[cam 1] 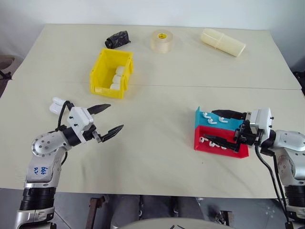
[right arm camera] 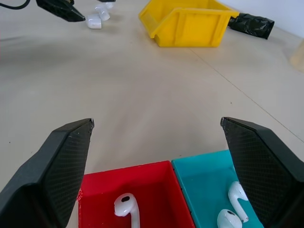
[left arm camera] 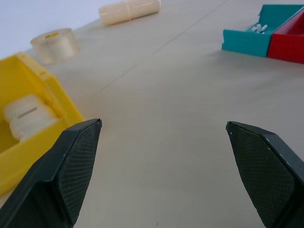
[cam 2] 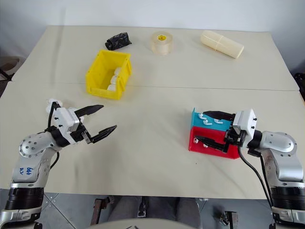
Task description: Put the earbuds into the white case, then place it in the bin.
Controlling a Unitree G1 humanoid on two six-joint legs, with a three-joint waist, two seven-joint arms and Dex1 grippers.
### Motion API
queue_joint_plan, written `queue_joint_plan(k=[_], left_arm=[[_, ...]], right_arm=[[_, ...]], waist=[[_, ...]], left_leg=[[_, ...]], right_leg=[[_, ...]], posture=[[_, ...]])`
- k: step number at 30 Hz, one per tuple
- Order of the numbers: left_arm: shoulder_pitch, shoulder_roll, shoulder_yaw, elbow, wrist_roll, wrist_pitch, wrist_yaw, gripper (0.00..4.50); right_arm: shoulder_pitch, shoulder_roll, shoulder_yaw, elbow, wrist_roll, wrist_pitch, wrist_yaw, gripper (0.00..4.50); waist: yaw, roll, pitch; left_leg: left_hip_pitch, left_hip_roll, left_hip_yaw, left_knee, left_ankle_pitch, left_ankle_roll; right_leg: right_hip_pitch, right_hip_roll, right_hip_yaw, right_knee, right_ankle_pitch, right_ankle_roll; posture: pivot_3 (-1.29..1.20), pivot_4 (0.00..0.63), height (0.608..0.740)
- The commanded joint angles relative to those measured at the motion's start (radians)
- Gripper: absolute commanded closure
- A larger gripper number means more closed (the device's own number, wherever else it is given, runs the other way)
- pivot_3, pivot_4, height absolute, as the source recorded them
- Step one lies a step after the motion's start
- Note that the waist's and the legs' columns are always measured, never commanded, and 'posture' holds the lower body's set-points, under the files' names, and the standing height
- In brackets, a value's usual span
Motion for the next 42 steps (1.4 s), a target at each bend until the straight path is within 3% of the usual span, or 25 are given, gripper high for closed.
queue_joint_plan(k=[1,20,25,31,35,42], left_arm=[[-0.014,-0.012,-0.019,0.014,0.014,-0.042,-0.008,0.02],[0.100,-0.010,0.041,-0.085,-0.006,0.004,0.055,0.02],[0.109,-0.011,0.098,-0.090,-0.012,0.049,0.116,0.02],[0.230,-0.032,0.188,-0.167,-0.018,0.068,0.196,0.02],[0.243,-0.033,0.170,-0.185,-0.018,0.069,0.192,0.02],[0.081,-0.025,0.051,-0.109,-0.003,0.057,0.120,0.02]], right_arm=[[0.015,-0.009,-0.027,-0.028,0.003,-0.017,0.000,0.00],[-0.029,0.006,-0.001,0.002,-0.006,-0.024,0.014,0.00],[-0.038,0.022,-0.002,-0.010,-0.001,-0.030,0.006,0.00],[-0.071,0.050,0.023,0.006,-0.009,-0.043,0.012,0.00],[-0.086,0.050,0.026,0.020,-0.013,-0.046,0.019,0.00],[-0.040,0.030,-0.007,-0.007,-0.016,-0.049,0.011,0.00]], waist=[[-0.001,0.000,0.000],[0.001,0.000,0.000],[-0.002,0.000,0.000],[-0.009,0.000,0.000],[0.002,0.000,0.000],[0.000,0.000,0.000]], left_leg=[[0.000,0.000,0.000,0.000,0.000,0.000],[0.000,0.002,0.000,0.000,0.000,0.000],[0.000,0.001,0.000,0.000,0.000,0.000],[0.000,0.002,0.000,-0.001,0.000,0.000],[0.000,0.002,-0.001,0.000,0.000,0.000],[0.000,0.001,-0.001,0.000,0.000,0.000]], right_leg=[[0.000,0.000,0.000,0.000,0.000,0.000],[0.000,0.000,0.000,0.000,0.000,0.000],[0.000,0.000,0.000,0.000,0.000,0.000],[-0.001,0.000,0.001,0.000,0.000,0.000],[0.000,0.000,0.000,0.000,0.000,0.000],[0.000,-0.001,0.000,0.000,0.000,0.000]], posture=[[0.00,0.150,0.740],[0.00,0.150,0.740],[0.00,0.150,0.740],[0.00,0.150,0.740],[0.00,0.150,0.740],[0.00,0.150,0.740]])
